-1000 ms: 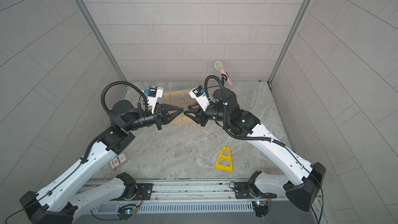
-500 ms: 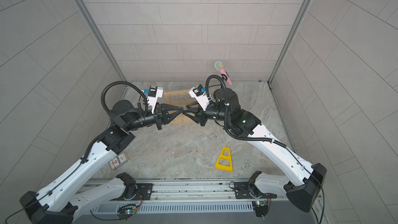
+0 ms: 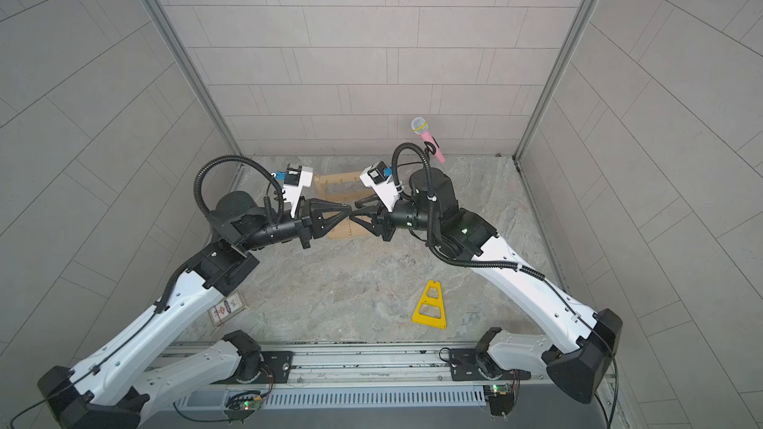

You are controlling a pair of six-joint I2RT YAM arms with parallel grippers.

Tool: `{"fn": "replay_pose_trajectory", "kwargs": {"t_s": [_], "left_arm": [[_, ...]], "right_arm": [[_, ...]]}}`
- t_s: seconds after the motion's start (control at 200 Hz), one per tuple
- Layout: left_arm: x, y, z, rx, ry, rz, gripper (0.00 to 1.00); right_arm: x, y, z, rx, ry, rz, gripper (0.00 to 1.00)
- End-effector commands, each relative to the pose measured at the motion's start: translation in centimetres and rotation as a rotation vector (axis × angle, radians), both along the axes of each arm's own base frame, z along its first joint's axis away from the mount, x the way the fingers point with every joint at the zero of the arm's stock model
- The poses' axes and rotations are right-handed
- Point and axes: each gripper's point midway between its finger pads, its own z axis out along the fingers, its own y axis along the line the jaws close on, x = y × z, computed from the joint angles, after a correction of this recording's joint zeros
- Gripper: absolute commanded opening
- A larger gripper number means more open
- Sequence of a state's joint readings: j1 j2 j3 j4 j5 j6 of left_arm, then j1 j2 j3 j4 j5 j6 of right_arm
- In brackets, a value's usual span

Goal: Hang the necklace on the jewelry display stand
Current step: Pick up the necklace from the center of the board.

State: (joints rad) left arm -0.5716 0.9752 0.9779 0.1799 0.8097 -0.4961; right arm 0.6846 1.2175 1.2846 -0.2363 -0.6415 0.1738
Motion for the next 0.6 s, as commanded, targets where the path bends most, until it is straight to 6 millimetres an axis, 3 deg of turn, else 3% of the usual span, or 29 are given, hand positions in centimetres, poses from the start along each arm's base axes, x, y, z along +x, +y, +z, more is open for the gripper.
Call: {"fn": "replay_pose_trajectory", "kwargs": {"t_s": [0.0, 0.33, 0.595], "left_arm": [[-0.4, 0.5, 1.8, -0.022, -0.065, 0.007, 0.01], [-0.3, 0.4, 1.7, -0.026, -0.063, 0.005, 0.01], [-0.4, 0.4, 1.7, -0.026, -0.061, 0.001, 0.01]], "right_arm": [[-0.7, -0.6, 0.9, -0.003, -0.049, 0.006, 0.37], [-1.8, -0.4, 1.4, 0.02, -0.054, 0.057, 0.36], [-1.3, 0.3, 1.8, 0.043, -0.05, 0.068, 0.36]]}}
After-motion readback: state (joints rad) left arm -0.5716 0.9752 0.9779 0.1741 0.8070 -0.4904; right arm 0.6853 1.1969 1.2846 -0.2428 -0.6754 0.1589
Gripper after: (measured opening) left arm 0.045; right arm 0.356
